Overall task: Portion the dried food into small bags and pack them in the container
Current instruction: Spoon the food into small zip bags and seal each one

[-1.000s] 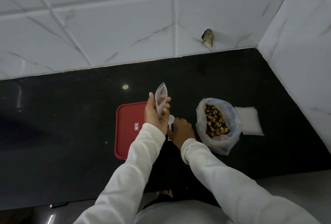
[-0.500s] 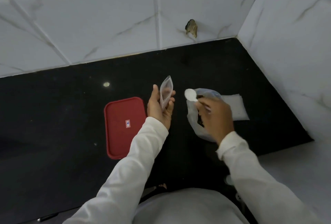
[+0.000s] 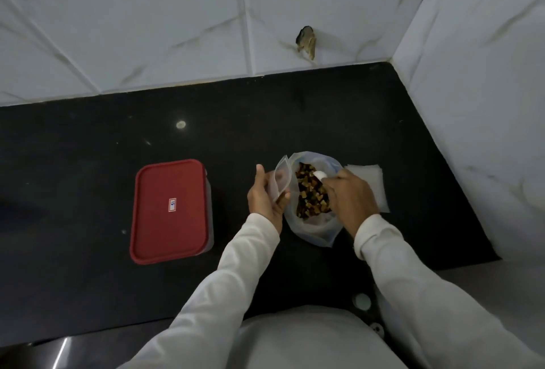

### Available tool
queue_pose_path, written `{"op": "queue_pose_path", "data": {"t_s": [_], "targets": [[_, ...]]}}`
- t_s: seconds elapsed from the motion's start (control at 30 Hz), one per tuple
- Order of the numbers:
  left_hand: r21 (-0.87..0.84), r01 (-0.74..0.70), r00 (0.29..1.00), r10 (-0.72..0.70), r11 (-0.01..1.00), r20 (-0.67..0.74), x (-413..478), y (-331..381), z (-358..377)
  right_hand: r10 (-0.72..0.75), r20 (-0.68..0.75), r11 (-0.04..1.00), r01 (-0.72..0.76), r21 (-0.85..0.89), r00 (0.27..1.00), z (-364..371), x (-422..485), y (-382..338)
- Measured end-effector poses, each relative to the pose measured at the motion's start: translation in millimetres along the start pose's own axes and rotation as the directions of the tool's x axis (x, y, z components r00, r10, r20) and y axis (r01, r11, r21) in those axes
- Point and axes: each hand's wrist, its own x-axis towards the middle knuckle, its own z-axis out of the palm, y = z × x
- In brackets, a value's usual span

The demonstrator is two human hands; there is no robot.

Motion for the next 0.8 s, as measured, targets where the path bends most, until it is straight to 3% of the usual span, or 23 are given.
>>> {"op": "queue_pose_path", "data": {"t_s": [0.4,0.7,0.8], "targets": [[-0.091,-0.113,0.987,0.102,0.989,-0.12,22,-40,6,-0.162,-0.121,0.933,0.192,0.303,0.979,14,-1,31],[-0.177,-0.127,0.989,0.111,0.976,-0.095,29,-47,5,-0.065,-0.133,0.849,0.125,0.514,0.989,18,-2,29],[-0.182,-0.118,0.99,0.102,0.976,-0.095,30,-46,5,-0.046,-0.05,0.855,0.065,0.514,0.998,18,-11,29]]}}
